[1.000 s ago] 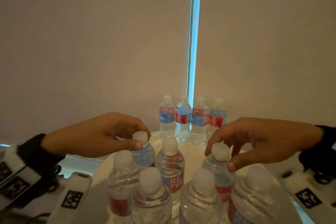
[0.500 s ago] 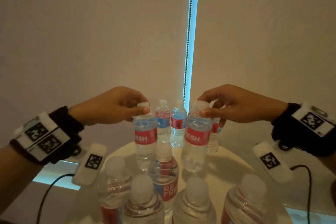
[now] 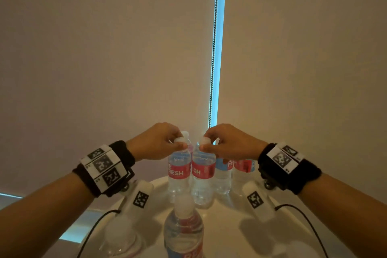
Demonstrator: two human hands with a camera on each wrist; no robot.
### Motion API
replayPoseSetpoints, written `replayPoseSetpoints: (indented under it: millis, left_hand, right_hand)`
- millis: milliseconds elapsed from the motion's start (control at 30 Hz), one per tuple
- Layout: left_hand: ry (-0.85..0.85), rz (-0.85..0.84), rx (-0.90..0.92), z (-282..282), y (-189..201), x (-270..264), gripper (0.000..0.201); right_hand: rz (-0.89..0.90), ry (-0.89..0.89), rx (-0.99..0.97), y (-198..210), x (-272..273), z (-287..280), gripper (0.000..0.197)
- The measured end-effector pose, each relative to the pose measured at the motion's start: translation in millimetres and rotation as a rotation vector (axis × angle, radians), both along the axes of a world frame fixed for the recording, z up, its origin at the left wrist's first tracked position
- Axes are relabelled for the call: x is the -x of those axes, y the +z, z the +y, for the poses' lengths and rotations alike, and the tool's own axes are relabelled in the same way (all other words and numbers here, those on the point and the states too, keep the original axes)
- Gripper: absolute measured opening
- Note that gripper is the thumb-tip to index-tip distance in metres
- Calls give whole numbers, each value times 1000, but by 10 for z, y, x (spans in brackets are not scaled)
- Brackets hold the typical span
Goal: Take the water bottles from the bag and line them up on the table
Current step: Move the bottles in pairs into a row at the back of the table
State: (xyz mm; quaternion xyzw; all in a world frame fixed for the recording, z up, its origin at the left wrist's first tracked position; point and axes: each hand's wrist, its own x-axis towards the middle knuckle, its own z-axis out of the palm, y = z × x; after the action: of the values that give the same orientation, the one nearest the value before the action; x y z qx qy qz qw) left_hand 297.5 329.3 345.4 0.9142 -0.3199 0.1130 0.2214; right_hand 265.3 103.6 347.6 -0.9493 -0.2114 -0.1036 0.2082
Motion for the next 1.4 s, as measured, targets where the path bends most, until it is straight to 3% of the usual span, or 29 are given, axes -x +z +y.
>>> replayPoseSetpoints:
  millis: [400,567,667,767,900,933,1067,1200,1400]
  left_hand:
    - [-24,65,57,39,-135,-145,26]
    - [-28,179,126,72,-162,-135,30]
    - [-15,213,161,109,-143,-73,36]
    - [45,204,197,191,-99,39,43]
    - [65,174,212,412,-40,301,37]
    - [54,166,221,486,-26,380,35]
    - [-48,140,324,781,9,768,23]
    - [-172,125,369,1036,-10,1196,47]
    - [-241,198,354,1230,-254,1676,53]
  right_hand:
    - [-25,-12,-84,-230,-118,26,33]
    - [23,-19,-198,-270,-59,-6,35]
    - [77,-49,-209,-246,4,-33,47]
    - [14,-81,-209,-156,103,-169,48]
    - [-78,-12,-225,2,427,-445,12]
    - [-51,12,-258,27,537,-501,13]
    - [52,41,-307,56,995,-669,47]
    - [79,128,-340,22,1484,-745,61]
    - [88,188,-320,-158,2133,-718,54]
